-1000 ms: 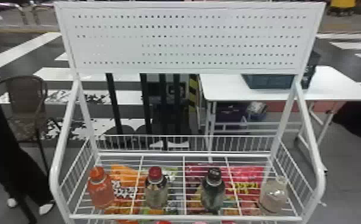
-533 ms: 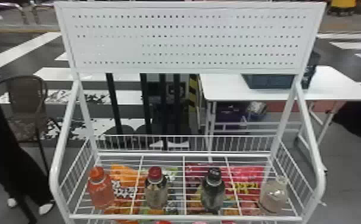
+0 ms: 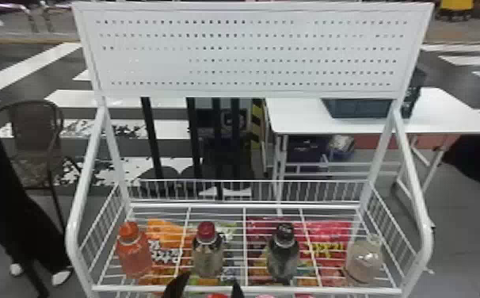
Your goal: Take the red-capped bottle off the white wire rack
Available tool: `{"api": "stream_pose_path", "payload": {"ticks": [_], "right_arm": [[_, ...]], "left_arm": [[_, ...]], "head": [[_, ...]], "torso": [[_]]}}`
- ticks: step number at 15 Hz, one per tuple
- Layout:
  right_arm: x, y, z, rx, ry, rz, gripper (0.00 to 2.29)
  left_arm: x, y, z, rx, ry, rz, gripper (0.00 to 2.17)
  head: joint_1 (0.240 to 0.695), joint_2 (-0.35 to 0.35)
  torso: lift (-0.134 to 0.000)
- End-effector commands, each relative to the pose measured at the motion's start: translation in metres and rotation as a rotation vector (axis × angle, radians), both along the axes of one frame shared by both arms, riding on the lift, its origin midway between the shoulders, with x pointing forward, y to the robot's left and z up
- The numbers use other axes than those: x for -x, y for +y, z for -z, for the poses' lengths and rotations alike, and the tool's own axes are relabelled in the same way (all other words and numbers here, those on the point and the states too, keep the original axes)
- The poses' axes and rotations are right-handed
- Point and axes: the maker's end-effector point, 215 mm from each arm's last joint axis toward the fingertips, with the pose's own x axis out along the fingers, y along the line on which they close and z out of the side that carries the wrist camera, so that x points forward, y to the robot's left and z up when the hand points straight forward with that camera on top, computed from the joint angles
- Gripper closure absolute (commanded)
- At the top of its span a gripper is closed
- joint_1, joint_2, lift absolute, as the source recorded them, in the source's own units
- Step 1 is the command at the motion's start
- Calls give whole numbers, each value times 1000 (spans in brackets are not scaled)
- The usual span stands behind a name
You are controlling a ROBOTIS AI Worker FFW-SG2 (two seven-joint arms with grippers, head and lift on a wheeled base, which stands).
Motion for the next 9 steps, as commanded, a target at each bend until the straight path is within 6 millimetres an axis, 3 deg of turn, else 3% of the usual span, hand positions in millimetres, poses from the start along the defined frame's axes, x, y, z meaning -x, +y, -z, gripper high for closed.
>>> {"api": "stream_pose_path", "payload": {"ticks": [1, 9], "right_arm": [[0, -1, 1, 1, 1, 2, 154], [0, -2, 9, 24, 27, 4, 154]], "left_arm": [[-16, 4, 9, -39, 29, -3, 60], [-78, 31, 10, -59, 29, -43, 60]], "head": [[499, 0], [499, 0]], "torso": [[0], [0]]}}
